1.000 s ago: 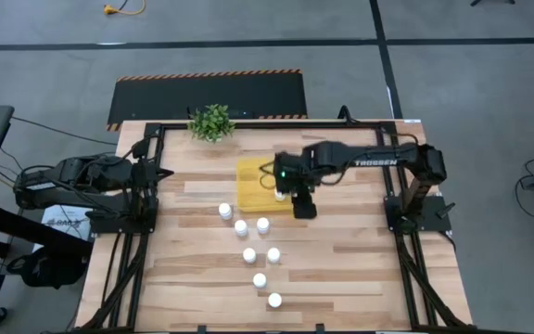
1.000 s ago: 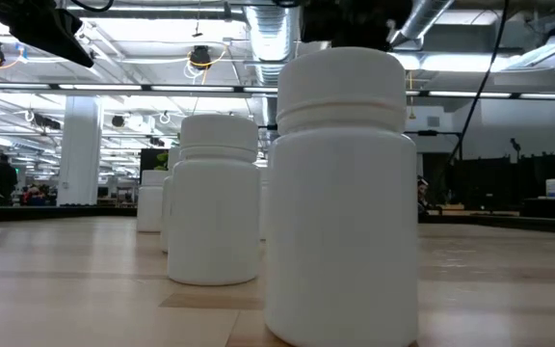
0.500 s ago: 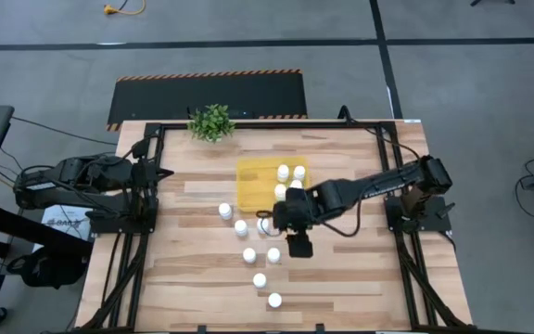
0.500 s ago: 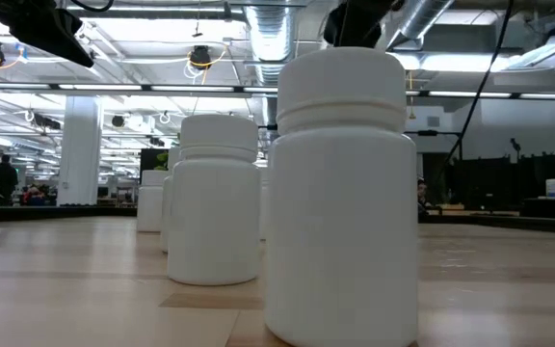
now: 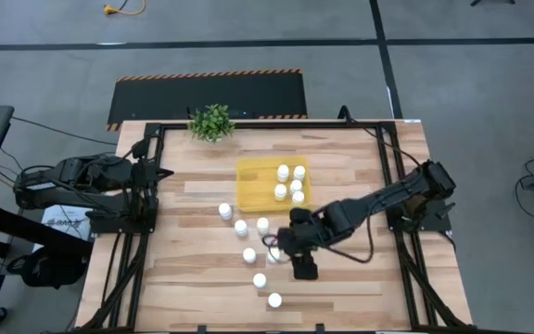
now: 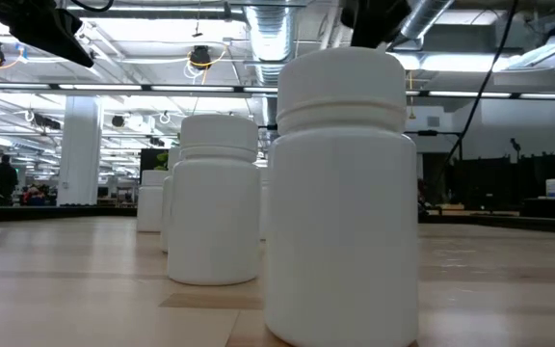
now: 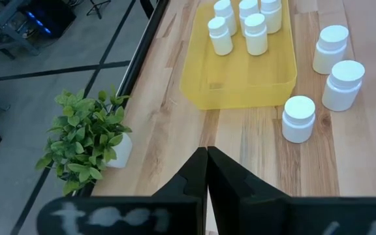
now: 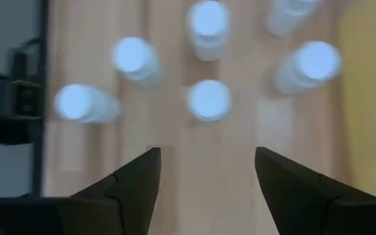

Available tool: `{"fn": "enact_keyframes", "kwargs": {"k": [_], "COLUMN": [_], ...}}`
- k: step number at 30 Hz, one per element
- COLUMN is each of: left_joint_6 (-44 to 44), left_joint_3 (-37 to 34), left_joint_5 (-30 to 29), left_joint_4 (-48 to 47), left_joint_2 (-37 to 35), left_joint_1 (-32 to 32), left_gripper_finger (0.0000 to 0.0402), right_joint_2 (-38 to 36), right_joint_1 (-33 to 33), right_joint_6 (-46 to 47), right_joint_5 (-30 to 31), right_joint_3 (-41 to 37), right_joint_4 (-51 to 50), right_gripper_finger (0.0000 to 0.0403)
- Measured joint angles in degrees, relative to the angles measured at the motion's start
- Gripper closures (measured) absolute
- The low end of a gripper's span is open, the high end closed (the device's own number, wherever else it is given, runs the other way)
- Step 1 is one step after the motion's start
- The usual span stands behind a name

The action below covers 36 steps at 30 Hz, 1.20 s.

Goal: Pick and place pill bottles into a basket
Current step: Put the white medicine bottle into the yellow bin

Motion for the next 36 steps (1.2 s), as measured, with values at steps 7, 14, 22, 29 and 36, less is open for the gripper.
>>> {"fn": "enact_keyframes", "kwargs": {"k": [7, 14, 22, 29, 36], "left_joint_6": [0.0, 0.0, 0.0, 0.0, 0.0], "left_joint_3": [0.0, 0.0, 0.0, 0.0, 0.0], "left_joint_5": [0.0, -0.01, 0.0, 0.0, 0.0], "left_joint_4": [0.02, 0.02, 0.0, 0.02, 0.0], "left_joint_2": [0.0, 0.02, 0.02, 0.02, 0.02], "left_joint_1": [0.0, 0.0, 0.0, 0.0, 0.0], "left_gripper_finger": [0.0401, 0.0401, 0.0401, 0.0401, 0.0401], "right_joint_2": [0.02, 4.52, 10.74, 13.11, 13.11], "right_joint_1": [4.82, 7.7, 9.63, 10.26, 10.35], "right_joint_6": [4.49, 10.05, 10.04, 11.61, 11.59], "right_joint_5": [0.6, 2.98, 2.94, 2.98, 4.27], "right_joint_3": [0.0, 0.07, 0.04, 0.0, 0.0], "right_joint_4": [4.08, 7.09, 11.51, 16.34, 18.37], "right_gripper_finger": [0.0163, 0.0163, 0.0163, 0.0163, 0.0163]}}
